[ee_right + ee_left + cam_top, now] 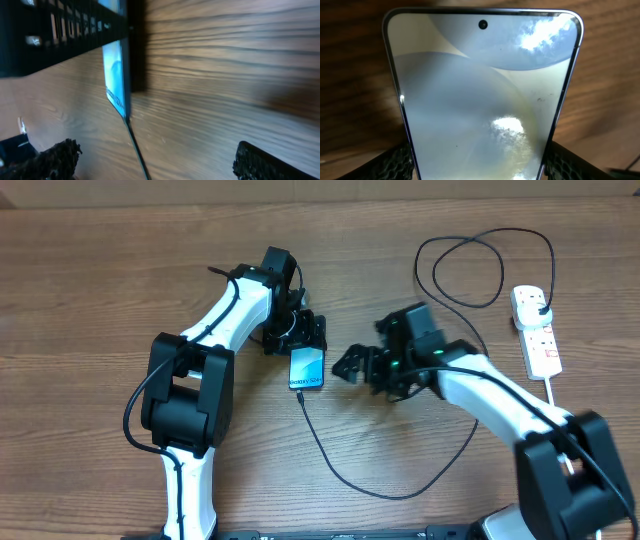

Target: Plug charger to phone and switch on socket

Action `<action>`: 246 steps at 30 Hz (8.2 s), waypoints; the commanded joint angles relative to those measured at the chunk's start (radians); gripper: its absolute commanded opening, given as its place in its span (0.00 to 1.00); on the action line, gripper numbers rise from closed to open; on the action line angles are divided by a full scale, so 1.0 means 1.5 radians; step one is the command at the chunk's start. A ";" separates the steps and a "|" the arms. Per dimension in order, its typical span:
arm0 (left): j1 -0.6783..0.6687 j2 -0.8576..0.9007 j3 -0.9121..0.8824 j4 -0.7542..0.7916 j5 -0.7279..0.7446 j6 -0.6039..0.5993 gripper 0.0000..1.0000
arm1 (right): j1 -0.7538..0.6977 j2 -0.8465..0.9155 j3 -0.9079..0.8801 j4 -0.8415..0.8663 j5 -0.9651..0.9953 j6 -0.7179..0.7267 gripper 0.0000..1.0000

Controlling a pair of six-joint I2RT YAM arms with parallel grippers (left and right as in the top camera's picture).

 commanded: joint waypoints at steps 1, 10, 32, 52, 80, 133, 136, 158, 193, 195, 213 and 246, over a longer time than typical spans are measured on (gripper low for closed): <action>-0.008 0.047 -0.026 -0.016 0.035 0.047 0.82 | 0.020 0.069 -0.002 0.086 -0.023 0.081 1.00; -0.008 0.047 -0.026 -0.037 0.136 0.105 0.84 | 0.021 0.166 -0.002 0.246 -0.104 0.152 0.82; -0.034 0.047 -0.026 0.000 0.112 0.105 0.90 | 0.071 0.170 -0.002 0.397 0.025 0.180 0.53; -0.004 0.046 -0.006 -0.003 0.132 0.105 1.00 | 0.049 0.153 -0.002 0.413 -0.040 0.146 0.04; 0.067 0.042 0.103 -0.098 0.772 0.355 0.26 | -0.075 0.120 -0.002 0.593 -0.552 0.185 0.04; 0.310 0.042 0.006 -0.277 0.556 0.530 0.04 | 0.266 0.120 0.307 -0.430 0.222 -0.236 1.00; 0.310 0.042 0.006 -0.277 0.528 0.529 0.04 | 0.264 0.120 0.307 -0.437 0.222 -0.233 1.00; 0.307 0.042 0.006 -0.254 0.511 0.529 0.04 | 0.237 0.120 0.263 -0.403 0.356 -0.112 1.00; 0.307 0.042 0.006 -0.231 0.510 0.528 0.04 | 0.211 0.120 0.205 -0.367 0.313 -0.112 0.49; 0.307 0.042 0.006 -0.231 0.511 0.528 0.04 | 0.211 0.120 0.200 -0.341 0.219 -0.180 0.53; 0.306 0.042 0.006 -0.222 0.511 0.523 0.04 | 0.240 0.121 0.099 -0.179 0.134 -0.306 0.24; 0.296 0.042 0.006 -0.214 0.511 0.508 0.04 | 0.080 0.125 0.107 -0.128 0.373 0.030 0.38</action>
